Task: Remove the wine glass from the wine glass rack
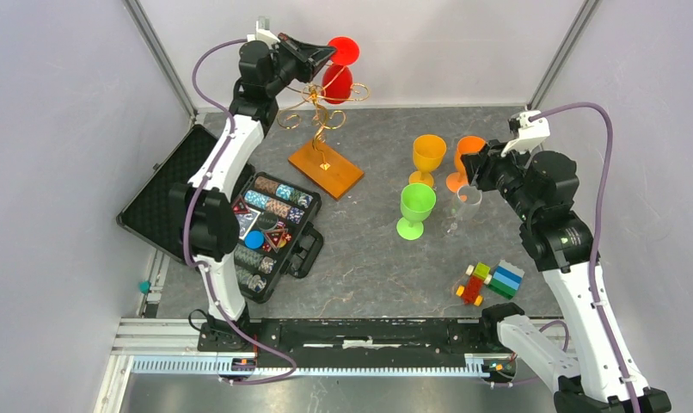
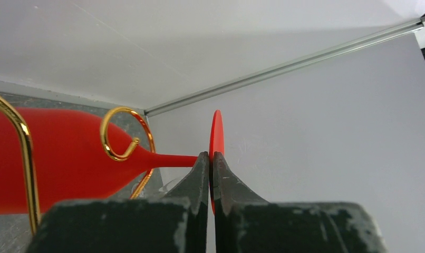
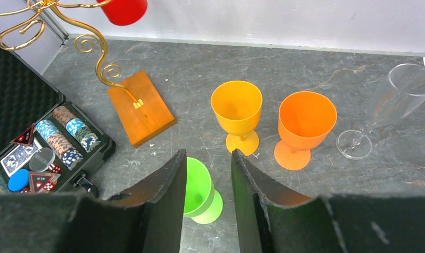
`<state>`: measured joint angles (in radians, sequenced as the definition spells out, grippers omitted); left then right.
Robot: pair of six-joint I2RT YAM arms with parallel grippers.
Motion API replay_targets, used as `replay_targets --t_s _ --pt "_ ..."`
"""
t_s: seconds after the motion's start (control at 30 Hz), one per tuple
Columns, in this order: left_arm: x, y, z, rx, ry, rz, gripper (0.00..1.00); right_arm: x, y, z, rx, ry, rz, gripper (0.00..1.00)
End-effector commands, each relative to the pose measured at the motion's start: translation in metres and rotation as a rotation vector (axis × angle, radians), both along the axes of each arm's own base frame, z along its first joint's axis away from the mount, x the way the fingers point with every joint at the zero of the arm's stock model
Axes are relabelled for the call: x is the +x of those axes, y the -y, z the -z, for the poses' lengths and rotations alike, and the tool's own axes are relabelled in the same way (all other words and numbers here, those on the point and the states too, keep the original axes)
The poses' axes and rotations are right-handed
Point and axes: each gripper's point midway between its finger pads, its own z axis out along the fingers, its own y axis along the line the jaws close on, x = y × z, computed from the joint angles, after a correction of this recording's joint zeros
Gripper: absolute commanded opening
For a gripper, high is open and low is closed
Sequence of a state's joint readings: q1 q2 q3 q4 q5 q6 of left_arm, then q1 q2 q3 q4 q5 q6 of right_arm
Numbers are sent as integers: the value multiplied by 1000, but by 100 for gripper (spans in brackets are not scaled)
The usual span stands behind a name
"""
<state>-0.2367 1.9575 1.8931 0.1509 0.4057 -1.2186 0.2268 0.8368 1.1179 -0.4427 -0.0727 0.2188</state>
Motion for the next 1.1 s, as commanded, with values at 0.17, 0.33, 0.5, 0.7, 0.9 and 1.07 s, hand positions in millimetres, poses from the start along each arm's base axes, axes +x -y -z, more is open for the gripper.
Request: replay_targets --t_s 0.17,0.33,0.5,0.7,0.9,1.07 --pt "-27 -30 -57 35 129 -67 2 1 -2 -7 31 34 -2 42" --pt "-20 -45 -52 59 116 -132 2 -2 2 -10 35 44 19 44" --pt "-15 -51 -44 55 98 -156 2 -3 4 -10 37 45 27 47" --pt "-8 -56 -58 -15 196 -183 2 -2 3 -9 38 43 23 49" --pt "1 -54 -76 -44 325 -166 2 -9 -2 -13 47 89 -15 54" --pt "-3 -43 -94 -82 423 -84 2 -16 -5 -23 54 156 -45 69"
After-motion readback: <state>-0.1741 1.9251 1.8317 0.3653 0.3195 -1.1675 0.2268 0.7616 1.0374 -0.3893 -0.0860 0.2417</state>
